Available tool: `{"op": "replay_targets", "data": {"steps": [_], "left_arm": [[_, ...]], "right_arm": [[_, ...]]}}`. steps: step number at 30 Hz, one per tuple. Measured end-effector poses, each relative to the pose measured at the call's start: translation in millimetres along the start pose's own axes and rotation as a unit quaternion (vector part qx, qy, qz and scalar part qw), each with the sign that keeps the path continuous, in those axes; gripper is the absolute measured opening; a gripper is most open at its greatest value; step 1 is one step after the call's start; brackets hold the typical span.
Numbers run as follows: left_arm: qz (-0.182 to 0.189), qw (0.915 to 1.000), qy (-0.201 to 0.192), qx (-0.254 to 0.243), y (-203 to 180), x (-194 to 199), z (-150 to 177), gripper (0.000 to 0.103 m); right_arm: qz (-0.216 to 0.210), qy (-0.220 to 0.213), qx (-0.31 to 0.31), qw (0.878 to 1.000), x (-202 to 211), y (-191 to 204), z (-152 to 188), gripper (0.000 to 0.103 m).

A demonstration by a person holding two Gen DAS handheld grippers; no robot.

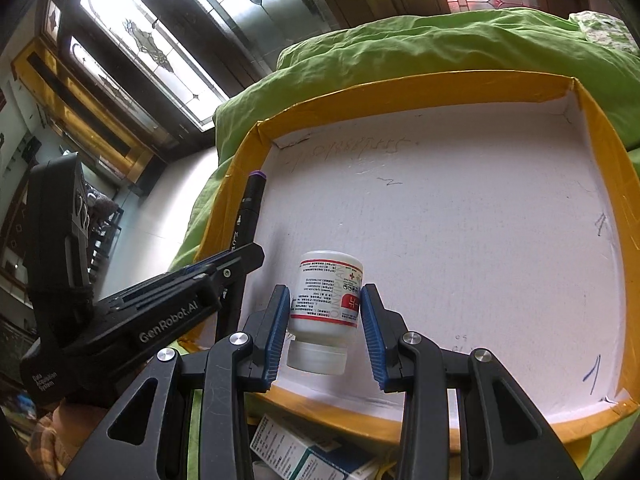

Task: Organize rigid objects
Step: 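Lower the marker into the tray and open the left tool while the right tool releases the bottle, then withdraw both tools from the tray back toward the remaining items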

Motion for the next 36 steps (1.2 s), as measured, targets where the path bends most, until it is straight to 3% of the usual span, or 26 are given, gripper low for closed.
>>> {"op": "replay_targets", "data": {"steps": [5, 12, 15, 17, 19, 21, 22, 25, 27, 29, 34, 36], "left_arm": [[-0.008, 0.9996, -0.003, -0.027, -2, -1, 2, 0.013], [-0.007, 0.9997, -0.01, -0.023, 2, -1, 1, 0.013], [0.0, 0.9999, -0.009, -0.014, 1, 3, 1, 0.018], [0.003, 0.9999, -0.012, -0.004, 2, 8, 0, 0.03], [0.014, 0.9998, -0.017, 0.002, 3, 17, 1, 0.035], [0.013, 0.9996, -0.024, 0.004, 1, 27, 3, 0.047], [0.008, 0.9994, -0.033, 0.007, 1, 35, 5, 0.059], [0.003, 0.9978, -0.065, 0.014, 0, 57, 16, 0.07], [0.003, 0.9961, -0.088, 0.008, -1, 70, 26, 0.071], [0.003, 0.9953, -0.096, 0.009, 2, 79, 42, 0.071], [0.004, 0.9959, -0.075, 0.05, 17, 88, 91, 0.071], [0.0, 0.9951, -0.067, 0.073, 27, 91, 107, 0.071]], "right_arm": [[0.002, 0.01, 0.009, 1.0, -12, 6, -2, 0.033], [0.017, 0.008, 0.032, 0.999, -15, 11, 0, 0.033], [0.021, 0.004, 0.032, 0.999, -11, 12, 0, 0.033], [0.027, -0.002, 0.031, 0.999, -6, 11, -2, 0.036], [0.029, -0.009, 0.027, 0.999, 0, 10, -3, 0.044], [0.026, -0.019, 0.022, 0.999, 10, 10, -4, 0.049], [0.024, -0.024, 0.021, 0.999, 15, 10, -4, 0.05], [0.016, -0.041, 0.018, 0.999, 34, 12, -2, 0.053], [0.016, -0.055, 0.015, 0.998, 46, 13, -1, 0.063], [0.016, -0.068, 0.014, 0.997, 60, 12, 2, 0.067], [0.006, -0.072, 0.008, 0.997, 82, 12, 16, 0.087], [0.003, -0.068, 0.011, 0.998, 87, 14, 23, 0.091]]}}
Point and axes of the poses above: each gripper's, at about its wrist camera, not at the fingertips, and x roughly against the way its jaws point, y to its left, z to its underside, the point moved 6 cm from there along -x, roughly the way its jaws point, and after that the axes turned 2 degrees about x, right-handed, at the moved point
